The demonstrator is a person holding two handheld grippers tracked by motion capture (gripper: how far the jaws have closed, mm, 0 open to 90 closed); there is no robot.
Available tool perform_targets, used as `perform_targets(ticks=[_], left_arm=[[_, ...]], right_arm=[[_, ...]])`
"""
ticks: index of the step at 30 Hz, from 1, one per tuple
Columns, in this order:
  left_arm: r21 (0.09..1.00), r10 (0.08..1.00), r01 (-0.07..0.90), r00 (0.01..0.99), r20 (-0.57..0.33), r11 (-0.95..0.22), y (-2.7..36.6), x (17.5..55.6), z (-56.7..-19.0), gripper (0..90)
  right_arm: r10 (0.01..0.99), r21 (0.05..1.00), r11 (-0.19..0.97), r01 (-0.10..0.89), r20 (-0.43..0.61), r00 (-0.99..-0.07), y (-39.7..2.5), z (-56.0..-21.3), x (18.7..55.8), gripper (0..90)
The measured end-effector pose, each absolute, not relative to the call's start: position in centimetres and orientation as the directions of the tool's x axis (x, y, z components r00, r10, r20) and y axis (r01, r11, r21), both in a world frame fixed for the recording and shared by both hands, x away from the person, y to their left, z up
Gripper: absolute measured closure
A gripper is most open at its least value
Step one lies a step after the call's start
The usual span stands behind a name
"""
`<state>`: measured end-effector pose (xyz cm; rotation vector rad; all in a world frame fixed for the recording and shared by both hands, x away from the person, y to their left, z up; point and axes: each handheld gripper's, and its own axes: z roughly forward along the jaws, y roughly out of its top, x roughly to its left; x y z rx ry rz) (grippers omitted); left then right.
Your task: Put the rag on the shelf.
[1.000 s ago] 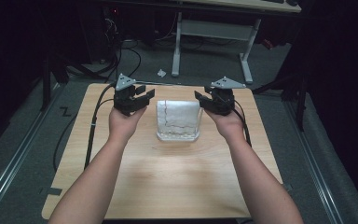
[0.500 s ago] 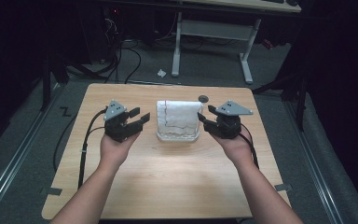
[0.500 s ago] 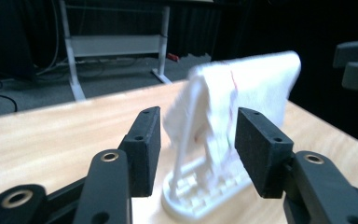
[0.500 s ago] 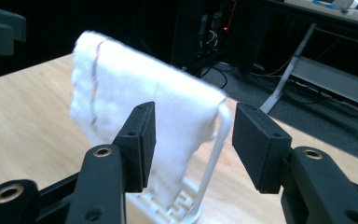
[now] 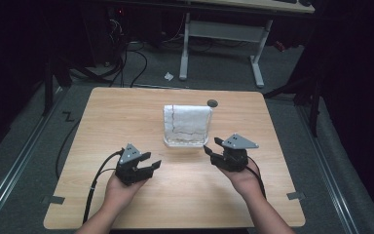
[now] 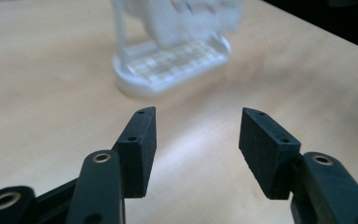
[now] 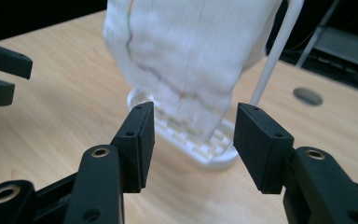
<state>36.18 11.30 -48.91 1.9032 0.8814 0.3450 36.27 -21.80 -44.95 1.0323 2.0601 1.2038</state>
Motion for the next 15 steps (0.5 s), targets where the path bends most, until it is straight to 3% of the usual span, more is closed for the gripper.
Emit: perform_targets(ticks=[4,9,15], left_arm=[[0.827,0.664,0.477,0.726,-0.179,-0.298,11.1,34.6,-50.8,42.9],[0.802,0.683,0.458,0.725,-0.088,-0.383,11.1,32.3,-52.9,40.9],[0.788,0.672,0.470,0.734,-0.099,-0.397,10.6,32.0,-53.3,38.9]], right_arm=[[0.825,0.868,0.314,0.384,-0.049,-0.562,-22.0,-47.5,34.9,48.2],[0.835,0.842,0.341,0.418,-0.067,-0.547,-22.7,-51.1,32.3,46.7],[0.827,0.805,0.389,0.447,-0.092,-0.554,-23.5,-52.8,30.2,47.4]])
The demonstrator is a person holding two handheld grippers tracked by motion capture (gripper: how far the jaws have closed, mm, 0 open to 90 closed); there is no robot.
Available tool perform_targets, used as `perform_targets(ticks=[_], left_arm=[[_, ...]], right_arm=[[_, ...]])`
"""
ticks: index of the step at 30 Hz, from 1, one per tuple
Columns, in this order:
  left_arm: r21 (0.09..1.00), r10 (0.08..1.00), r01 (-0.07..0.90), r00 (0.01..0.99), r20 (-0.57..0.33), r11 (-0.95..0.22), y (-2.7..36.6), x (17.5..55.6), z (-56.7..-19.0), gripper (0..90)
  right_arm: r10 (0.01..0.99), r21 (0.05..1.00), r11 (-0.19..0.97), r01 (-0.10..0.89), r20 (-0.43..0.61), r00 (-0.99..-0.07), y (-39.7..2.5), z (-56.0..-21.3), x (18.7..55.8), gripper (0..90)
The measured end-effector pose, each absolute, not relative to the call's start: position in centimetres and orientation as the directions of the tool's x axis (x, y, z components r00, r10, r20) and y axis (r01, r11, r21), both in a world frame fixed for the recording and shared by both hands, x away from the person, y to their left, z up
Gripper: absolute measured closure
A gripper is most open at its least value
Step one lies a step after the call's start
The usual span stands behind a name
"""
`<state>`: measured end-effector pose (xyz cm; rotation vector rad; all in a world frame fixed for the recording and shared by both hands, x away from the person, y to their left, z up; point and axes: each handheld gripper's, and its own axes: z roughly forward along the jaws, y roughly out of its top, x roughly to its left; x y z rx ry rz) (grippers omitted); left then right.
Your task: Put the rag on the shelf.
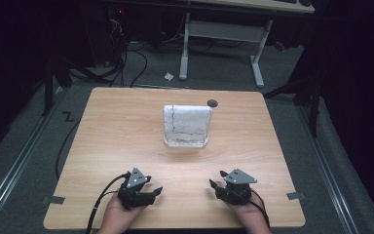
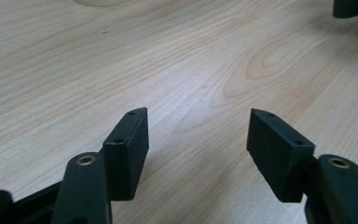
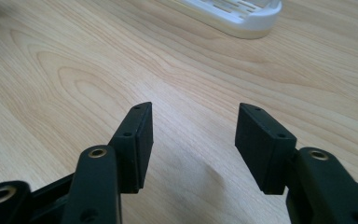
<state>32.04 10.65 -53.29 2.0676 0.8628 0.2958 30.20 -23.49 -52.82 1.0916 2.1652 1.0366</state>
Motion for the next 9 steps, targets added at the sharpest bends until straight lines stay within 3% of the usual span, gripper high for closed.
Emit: perform_targets(ticks=[9], left_arm=[[0.800,0.688,0.480,0.716,-0.119,-0.362,11.32,32.61,-53.18,36.7]], right_arm=[[0.822,0.804,0.380,0.457,-0.066,-0.566,-23.42,-53.08,30.75,46.4]])
